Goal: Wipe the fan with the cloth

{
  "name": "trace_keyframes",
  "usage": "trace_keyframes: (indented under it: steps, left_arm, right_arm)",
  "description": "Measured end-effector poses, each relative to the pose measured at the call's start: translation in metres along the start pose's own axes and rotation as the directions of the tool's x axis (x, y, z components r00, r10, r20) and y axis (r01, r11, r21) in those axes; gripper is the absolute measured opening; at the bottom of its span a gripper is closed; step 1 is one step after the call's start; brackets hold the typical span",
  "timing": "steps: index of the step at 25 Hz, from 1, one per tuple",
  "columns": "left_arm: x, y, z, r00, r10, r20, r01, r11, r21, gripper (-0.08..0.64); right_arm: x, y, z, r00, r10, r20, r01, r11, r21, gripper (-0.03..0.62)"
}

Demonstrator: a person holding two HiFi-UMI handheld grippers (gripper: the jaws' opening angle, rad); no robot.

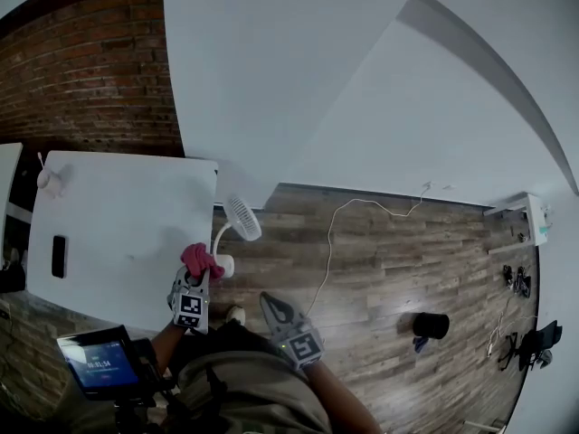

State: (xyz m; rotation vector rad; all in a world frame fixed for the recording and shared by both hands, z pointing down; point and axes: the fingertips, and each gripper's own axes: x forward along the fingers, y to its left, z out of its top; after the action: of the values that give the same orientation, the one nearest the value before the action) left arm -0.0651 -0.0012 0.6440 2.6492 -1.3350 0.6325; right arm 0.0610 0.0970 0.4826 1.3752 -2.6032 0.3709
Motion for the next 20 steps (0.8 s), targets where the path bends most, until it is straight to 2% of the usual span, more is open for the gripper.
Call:
trace_keyframes:
  steps: [3, 16, 20]
  left_arm:
    - [-0.001, -0.001, -0.002, 1.000, -0.011, -0.013, 0.012, 1.000, 0.015, 0.072]
    - [-0.001, 0.002, -0.017, 0.998, -0.028, -0.056, 0.027, 0.999, -0.017, 0.074]
    - [-0.003, 0.012, -0.022, 0.997, -0.005, -0.077, 0.004, 1.000, -0.008, 0.075]
  right_arm:
    - [-0.004, 0.002, -0.004, 1.000, -0.008, -0.017, 0.008, 1.000, 0.006, 0.003]
    - [-0.005, 0.007, -0.013, 0.999, 0.001, -0.042, -0.001, 1.000, -0.007, 0.003]
    - [-0.002, 0.008, -0.012, 1.000, 0.008, -0.029, -0.008, 1.000, 0.007, 0.003]
